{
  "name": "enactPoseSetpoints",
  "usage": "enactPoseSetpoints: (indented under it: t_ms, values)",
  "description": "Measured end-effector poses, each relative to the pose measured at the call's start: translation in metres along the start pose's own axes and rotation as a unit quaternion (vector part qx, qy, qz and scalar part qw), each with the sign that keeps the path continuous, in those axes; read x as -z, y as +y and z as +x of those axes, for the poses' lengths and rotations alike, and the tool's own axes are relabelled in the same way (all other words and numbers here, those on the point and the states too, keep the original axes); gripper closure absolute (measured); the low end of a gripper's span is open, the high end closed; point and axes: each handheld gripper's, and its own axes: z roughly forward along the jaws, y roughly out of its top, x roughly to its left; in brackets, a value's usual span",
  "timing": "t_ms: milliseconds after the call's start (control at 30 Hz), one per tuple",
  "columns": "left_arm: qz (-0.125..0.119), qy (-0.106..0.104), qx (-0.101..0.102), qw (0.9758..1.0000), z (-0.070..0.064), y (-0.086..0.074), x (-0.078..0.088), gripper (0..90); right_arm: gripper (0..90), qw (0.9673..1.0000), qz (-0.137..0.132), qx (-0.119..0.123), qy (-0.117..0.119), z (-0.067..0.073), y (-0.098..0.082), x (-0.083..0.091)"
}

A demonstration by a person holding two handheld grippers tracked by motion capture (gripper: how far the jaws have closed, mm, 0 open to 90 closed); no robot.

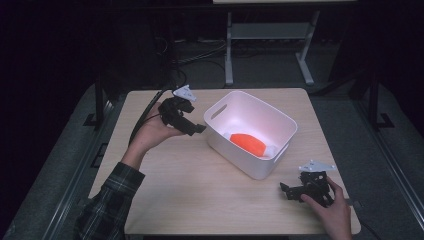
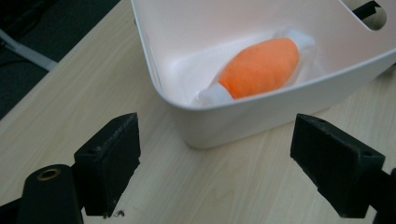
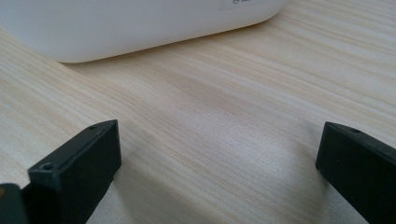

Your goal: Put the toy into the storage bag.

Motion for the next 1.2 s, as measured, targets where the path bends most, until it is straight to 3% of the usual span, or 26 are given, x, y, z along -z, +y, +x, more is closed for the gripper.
enactPoseSetpoints:
  t_ms: [567, 967, 1200]
  values:
    - [-0.024, 0.037, 0.046, 0.998, -0.023, -0.082, 0.015, 15.3, 0.0, 1.0, 0.0, 0.0, -0.001, 0.0, 0.0, 0.0]
    - [-0.04, 0.063, 0.084, 0.9937, -0.051, -0.151, 0.014, 15.3, 0.0, 1.0, 0.0, 0.0, 0.0, 0.0, 0.0, 0.0]
    - [-0.044, 0.075, 0.093, 0.9919, -0.064, -0.181, 0.011, 15.3, 0.0, 1.0, 0.0, 0.0, 0.0, 0.0, 0.0, 0.0]
